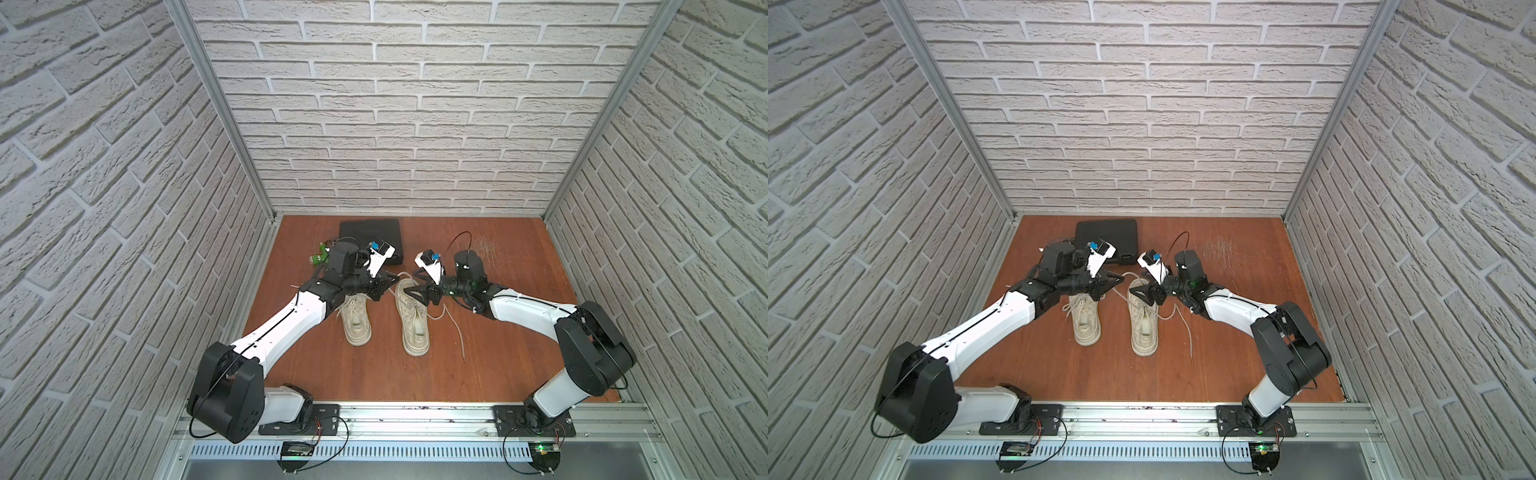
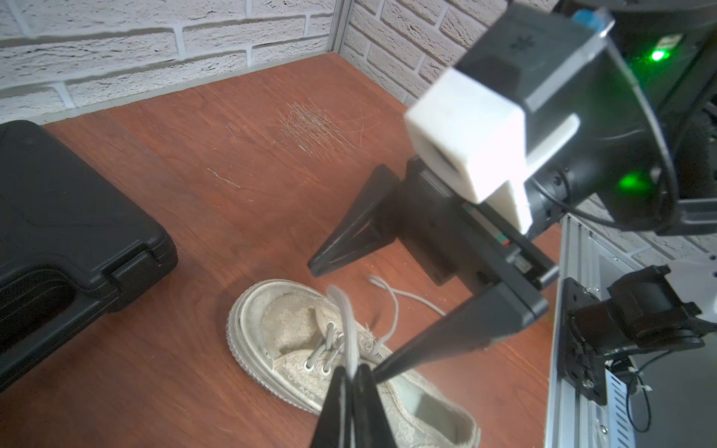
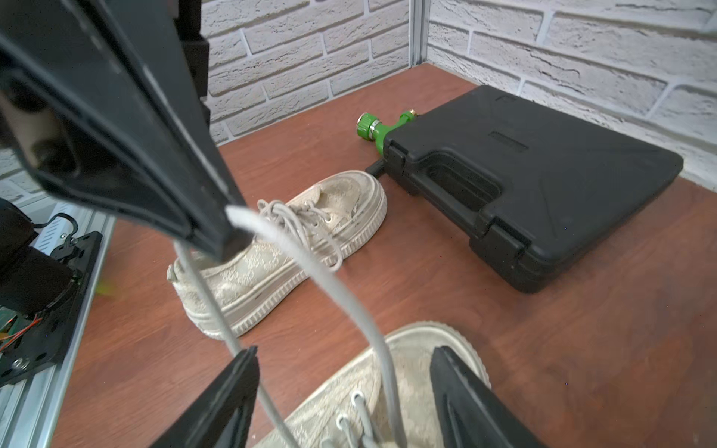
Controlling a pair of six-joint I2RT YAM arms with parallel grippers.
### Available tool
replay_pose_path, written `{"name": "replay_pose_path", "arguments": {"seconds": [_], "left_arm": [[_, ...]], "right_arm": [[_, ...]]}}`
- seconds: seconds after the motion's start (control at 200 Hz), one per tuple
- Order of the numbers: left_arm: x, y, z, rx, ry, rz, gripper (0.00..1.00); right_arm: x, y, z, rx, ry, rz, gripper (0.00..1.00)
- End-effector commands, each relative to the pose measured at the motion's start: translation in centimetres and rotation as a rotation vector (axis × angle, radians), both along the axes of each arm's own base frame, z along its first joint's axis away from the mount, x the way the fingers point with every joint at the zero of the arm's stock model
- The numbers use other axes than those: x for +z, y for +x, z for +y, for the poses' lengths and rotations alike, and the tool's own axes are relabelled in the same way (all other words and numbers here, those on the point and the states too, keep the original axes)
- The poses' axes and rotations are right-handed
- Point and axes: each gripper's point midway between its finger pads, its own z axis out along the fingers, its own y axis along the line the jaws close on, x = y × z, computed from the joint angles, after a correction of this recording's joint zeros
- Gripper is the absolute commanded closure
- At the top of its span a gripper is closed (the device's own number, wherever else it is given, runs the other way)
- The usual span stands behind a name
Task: Tie the shoes
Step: Cross the shoelace with the shoelace.
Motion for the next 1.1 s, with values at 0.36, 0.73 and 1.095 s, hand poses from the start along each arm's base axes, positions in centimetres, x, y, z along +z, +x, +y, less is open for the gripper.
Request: {"name": "replay_pose_path", "arguments": {"seconds": [0.36,0.73,1.095], "left_arm": [[0.7,0.6,-0.1,0.002,-0.04,-0.02,0.87],[3.5,-0.6,0.8,0.005,-0.121,-0.117,0.18],[4.1,-1.4,1.3,-0.013,-0.168,-0.181,0.13]], "right_arm": [[2.6,1.0,-0.1,-0.054,-0.012,-0.129,0.97],[4.2,-1.6,-3.8,-0.168,-0.137,-0.035,0.97],[5.9,-2.3,-4.2,-0.187,-0.134,0.028,0.97]]}}
